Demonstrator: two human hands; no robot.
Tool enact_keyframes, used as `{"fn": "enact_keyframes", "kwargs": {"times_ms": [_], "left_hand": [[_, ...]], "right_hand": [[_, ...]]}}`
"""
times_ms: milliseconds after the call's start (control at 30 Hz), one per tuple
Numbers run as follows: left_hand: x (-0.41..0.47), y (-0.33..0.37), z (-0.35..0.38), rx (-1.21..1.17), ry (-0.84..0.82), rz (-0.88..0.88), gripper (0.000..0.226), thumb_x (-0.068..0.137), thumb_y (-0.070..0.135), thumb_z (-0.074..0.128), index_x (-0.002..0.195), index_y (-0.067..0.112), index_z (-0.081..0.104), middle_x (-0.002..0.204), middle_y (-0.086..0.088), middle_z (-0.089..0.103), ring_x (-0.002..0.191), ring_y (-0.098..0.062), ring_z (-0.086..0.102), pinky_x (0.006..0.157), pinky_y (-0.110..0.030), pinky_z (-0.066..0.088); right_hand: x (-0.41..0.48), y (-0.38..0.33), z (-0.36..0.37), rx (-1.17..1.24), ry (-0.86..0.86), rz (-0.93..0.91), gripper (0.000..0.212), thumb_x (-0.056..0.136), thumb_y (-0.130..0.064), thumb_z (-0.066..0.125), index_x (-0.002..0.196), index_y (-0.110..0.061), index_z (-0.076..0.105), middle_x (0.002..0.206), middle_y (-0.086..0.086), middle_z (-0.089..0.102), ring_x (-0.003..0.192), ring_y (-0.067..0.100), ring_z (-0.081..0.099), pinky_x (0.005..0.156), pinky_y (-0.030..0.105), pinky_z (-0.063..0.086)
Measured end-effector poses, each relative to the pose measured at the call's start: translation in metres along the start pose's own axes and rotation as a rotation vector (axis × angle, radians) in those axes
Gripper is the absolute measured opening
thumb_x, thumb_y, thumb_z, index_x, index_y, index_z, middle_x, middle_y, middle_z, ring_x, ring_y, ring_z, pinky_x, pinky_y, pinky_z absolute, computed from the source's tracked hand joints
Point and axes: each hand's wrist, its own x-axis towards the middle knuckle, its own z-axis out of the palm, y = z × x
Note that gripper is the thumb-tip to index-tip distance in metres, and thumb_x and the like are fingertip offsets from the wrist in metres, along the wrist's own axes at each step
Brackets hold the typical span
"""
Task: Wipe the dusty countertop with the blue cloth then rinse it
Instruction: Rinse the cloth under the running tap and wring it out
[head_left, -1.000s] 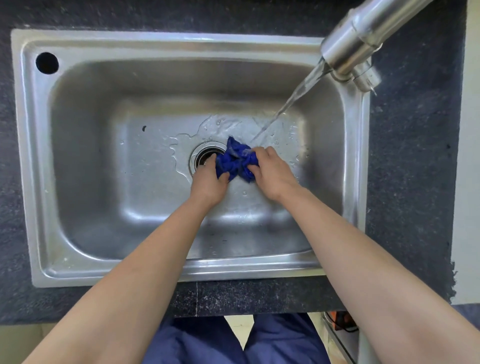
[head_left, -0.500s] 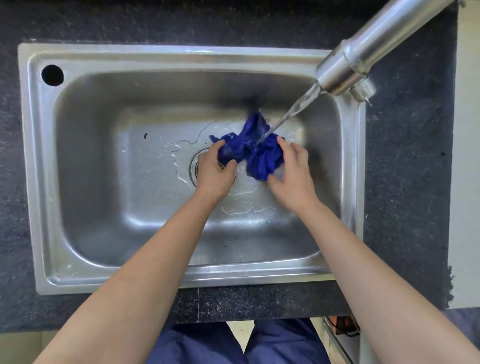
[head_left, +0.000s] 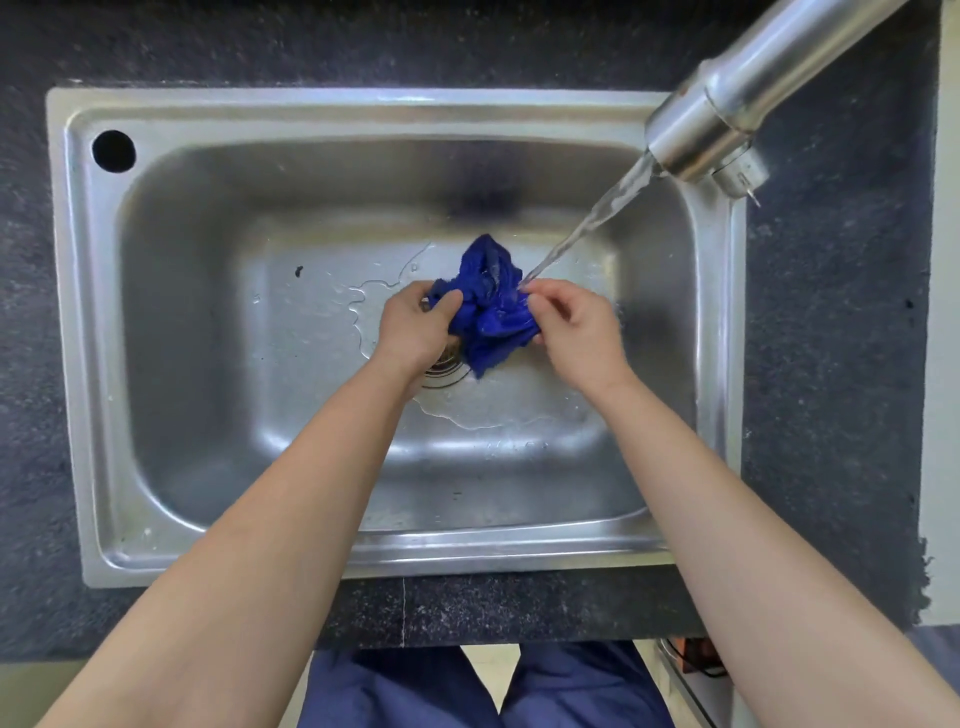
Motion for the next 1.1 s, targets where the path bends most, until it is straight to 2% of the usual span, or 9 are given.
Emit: {"fn": "enact_keyframes", "kwargs": {"times_ms": [100,200,267,367,467,600,767,933,1100], "left_hand": [[-0.012,0.014,-0.003,-0.174,-0.024,0.080,0.016,0.095,0.027,0.065,0.100,0.011,0.063,0.096,-0.013,0.068,0.082,-0.022,0.067,0.080,-0.044,0.059],[-0.024,0.015,-0.006,-0.181,0.045,0.195,0.021,0.090,0.032,0.068,0.086,0.014,0.058,0.084,-0.007,0.060,0.075,-0.018,0.057,0.069,-0.034,0.051],[-0.025,0.002,-0.012,0.215,0.159,0.293,0.021,0.082,0.024,0.069,0.074,0.020,0.051,0.081,-0.001,0.053,0.078,-0.018,0.053,0.071,-0.030,0.044],[-0.027,-0.017,-0.023,0.754,0.241,0.272,0.009,0.078,0.009,0.060,0.079,0.016,0.054,0.095,-0.002,0.044,0.100,-0.030,0.048,0.077,-0.032,0.038],[-0.026,-0.025,-0.028,0.772,0.259,0.254,0.011,0.083,0.012,0.060,0.093,0.014,0.057,0.100,-0.002,0.045,0.104,-0.029,0.047,0.076,-0.030,0.032],[-0.013,-0.026,-0.021,0.671,0.187,0.358,0.029,0.092,0.016,0.058,0.120,0.013,0.057,0.117,-0.006,0.063,0.110,-0.028,0.057,0.082,-0.032,0.042],[0.004,-0.024,-0.006,0.682,0.059,0.333,0.049,0.095,0.019,0.058,0.141,0.013,0.045,0.118,-0.002,0.066,0.110,-0.025,0.061,0.092,-0.037,0.048],[0.010,-0.021,-0.005,0.676,0.041,0.244,0.030,0.090,0.023,0.064,0.120,0.020,0.066,0.073,0.009,0.060,0.088,-0.021,0.064,0.081,-0.032,0.051],[-0.001,-0.024,-0.016,0.562,0.035,0.267,0.010,0.083,0.031,0.074,0.093,0.028,0.074,0.072,0.008,0.066,0.072,-0.011,0.062,0.079,-0.035,0.055]], "right_hand": [[-0.013,-0.021,-0.020,0.259,0.236,-0.127,0.020,0.100,-0.010,0.055,0.107,-0.022,0.069,0.097,-0.002,0.069,0.072,0.007,0.061,0.064,0.024,0.054],[-0.025,-0.028,-0.030,0.476,0.287,-0.112,0.023,0.098,-0.006,0.053,0.104,-0.024,0.065,0.093,0.000,0.064,0.073,0.009,0.059,0.063,0.028,0.054],[-0.024,-0.018,-0.032,-0.015,0.251,-0.127,0.027,0.093,-0.006,0.054,0.109,-0.026,0.064,0.096,-0.001,0.062,0.077,0.010,0.061,0.072,0.035,0.057],[-0.021,0.003,-0.032,-0.767,-0.091,-0.002,0.045,0.087,-0.007,0.055,0.129,-0.023,0.059,0.121,0.008,0.053,0.106,0.027,0.058,0.089,0.036,0.048],[-0.018,0.006,-0.020,-0.693,-0.042,-0.005,0.048,0.090,-0.011,0.054,0.137,-0.020,0.054,0.132,0.008,0.049,0.117,0.027,0.053,0.093,0.035,0.045],[-0.013,0.008,0.007,-0.648,-0.006,-0.125,0.055,0.097,-0.030,0.057,0.148,-0.013,0.041,0.140,0.010,0.049,0.125,0.030,0.046,0.104,0.041,0.041],[-0.009,0.016,0.022,-0.930,-0.077,-0.202,0.068,0.092,-0.055,0.057,0.146,-0.018,0.038,0.131,0.007,0.056,0.113,0.031,0.051,0.091,0.042,0.046],[-0.017,0.021,0.034,-0.985,-0.023,-0.236,0.060,0.085,-0.063,0.060,0.129,-0.024,0.049,0.120,0.011,0.054,0.102,0.033,0.052,0.085,0.044,0.048],[-0.015,0.031,0.041,-1.004,0.053,-0.237,0.042,0.087,-0.046,0.066,0.118,-0.020,0.056,0.119,0.011,0.051,0.103,0.032,0.050,0.084,0.042,0.045]]}}
